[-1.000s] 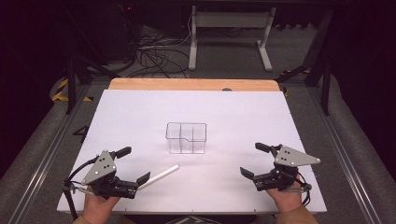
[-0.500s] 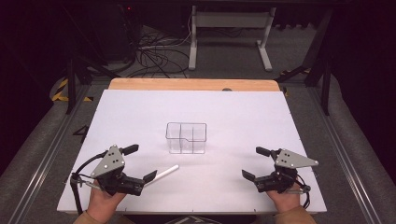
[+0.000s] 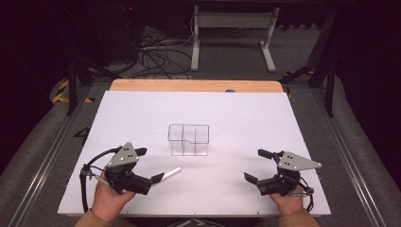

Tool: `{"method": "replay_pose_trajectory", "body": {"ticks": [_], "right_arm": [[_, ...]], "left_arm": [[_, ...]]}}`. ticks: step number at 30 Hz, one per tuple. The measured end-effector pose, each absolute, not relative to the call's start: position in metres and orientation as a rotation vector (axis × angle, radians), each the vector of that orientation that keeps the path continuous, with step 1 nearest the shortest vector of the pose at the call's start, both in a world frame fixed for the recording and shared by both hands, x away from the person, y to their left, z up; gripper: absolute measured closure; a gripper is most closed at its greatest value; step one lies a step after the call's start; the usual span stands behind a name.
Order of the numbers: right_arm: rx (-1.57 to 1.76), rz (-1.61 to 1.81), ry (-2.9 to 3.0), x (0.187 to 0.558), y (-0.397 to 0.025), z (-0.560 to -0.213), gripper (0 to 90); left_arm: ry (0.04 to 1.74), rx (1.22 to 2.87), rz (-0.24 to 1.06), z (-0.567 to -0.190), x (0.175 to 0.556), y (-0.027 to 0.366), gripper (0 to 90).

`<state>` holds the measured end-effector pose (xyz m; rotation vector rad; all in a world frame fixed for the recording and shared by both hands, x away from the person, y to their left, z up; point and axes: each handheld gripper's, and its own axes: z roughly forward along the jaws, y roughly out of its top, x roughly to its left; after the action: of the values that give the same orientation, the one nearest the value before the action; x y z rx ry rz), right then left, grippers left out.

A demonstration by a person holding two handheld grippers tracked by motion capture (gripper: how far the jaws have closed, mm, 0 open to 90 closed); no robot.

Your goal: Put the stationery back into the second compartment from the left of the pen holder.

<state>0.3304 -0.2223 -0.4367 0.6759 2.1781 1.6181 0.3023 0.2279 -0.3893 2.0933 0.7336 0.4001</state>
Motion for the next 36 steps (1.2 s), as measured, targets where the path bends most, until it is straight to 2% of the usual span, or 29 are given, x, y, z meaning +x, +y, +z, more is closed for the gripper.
{"method": "replay_pose_trajectory", "body": {"ticks": [4,16,24,36], "right_arm": [[0.673,1.630,2.198,0.331,-0.222,-0.437,4.7],[0.668,1.636,2.221,0.332,-0.220,-0.439,5.4],[0.667,1.634,2.229,0.333,-0.220,-0.439,5.6],[0.661,1.632,2.246,0.333,-0.219,-0.440,5.6]], "left_arm": [[0.775,2.124,0.311,-0.390,0.310,0.219,4.9],[0.808,2.243,0.330,-0.402,0.328,0.202,8.0],[0.845,2.306,0.293,-0.408,0.338,0.196,10.8],[0.763,2.404,0.285,-0.411,0.341,0.188,12.3]]}}
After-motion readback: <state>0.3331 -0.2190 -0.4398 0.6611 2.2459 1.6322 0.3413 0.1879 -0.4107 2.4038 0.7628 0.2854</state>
